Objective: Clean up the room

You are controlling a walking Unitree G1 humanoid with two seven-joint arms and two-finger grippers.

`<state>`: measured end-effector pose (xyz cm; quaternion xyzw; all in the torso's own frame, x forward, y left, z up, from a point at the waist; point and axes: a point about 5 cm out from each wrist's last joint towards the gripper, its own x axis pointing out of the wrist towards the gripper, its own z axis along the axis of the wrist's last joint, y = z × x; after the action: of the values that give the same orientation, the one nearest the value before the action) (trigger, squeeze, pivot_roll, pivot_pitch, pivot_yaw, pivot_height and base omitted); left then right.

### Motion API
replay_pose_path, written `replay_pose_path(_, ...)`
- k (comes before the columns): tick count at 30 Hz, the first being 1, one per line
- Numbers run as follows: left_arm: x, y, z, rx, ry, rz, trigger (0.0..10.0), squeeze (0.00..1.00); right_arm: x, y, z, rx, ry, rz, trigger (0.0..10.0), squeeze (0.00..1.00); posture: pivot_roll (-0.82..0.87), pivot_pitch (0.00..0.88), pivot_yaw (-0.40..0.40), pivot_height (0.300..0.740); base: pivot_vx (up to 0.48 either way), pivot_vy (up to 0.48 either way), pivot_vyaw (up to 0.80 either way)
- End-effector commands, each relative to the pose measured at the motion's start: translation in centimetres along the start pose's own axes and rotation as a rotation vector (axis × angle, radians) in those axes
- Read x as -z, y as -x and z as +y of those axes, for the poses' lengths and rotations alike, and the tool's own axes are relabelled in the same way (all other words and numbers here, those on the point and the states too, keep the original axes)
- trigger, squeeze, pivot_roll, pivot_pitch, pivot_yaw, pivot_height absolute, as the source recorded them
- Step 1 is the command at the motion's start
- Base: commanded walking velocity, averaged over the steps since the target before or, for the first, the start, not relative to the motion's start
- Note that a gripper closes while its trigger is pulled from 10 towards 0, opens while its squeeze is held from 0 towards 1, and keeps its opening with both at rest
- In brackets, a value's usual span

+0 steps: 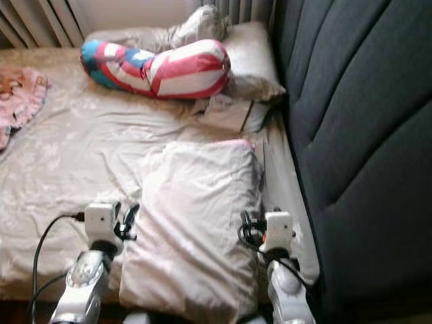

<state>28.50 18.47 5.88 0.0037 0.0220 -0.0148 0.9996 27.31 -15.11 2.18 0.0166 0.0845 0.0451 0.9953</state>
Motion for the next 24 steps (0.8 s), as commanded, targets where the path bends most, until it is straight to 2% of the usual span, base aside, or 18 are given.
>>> replay_pose_path(1, 0.1, -0.5, 0.3, -0.01, 0.015, 0.032, 10.0, 0.0, -0.2, -0.3, -0.3, 0.002, -0.007, 0.006, 10.0, 0.0, -0.14, 0.128, 0.0, 0.65, 0.0, 0.0, 0.0)
replay_pose_path(4, -0.3, -1.0, 0.5, -0.014, 0.016, 0.028, 10.0, 0.0, -0.6, -0.8, -0.3, 0.0, -0.014, 0.003, 10.0, 0.0, -0.13, 0.129, 0.0, 0.65, 0.0, 0.0, 0.0)
replay_pose_path(8, -0.8, -2.1, 0.7, -0.023, 0.022, 0.029, 10.0, 0.0, -1.7, -2.3, 0.1, -0.038, -0.001, 0.005, 10.0, 0.0, -0.13, 0.131, -0.002, 0.65, 0.0, 0.0, 0.0)
replay_pose_path(14, -1.3, -2.4, 0.5, -0.027, 0.047, 0.005, 10.0, 0.0, -2.8, -3.3, 0.4, -0.052, -0.01, -0.014, 10.0, 0.0, -0.12, 0.134, -0.002, 0.65, 0.0, 0.0, 0.0)
replay_pose_path(24, -1.1, -2.8, 0.4, -0.005, 0.055, 0.025, 10.0, 0.0, -3.1, -4.0, 1.4, -0.074, -0.05, -0.006, 10.0, 0.0, -0.12, 0.146, 0.001, 0.65, 0.0, 0.0, 0.0)
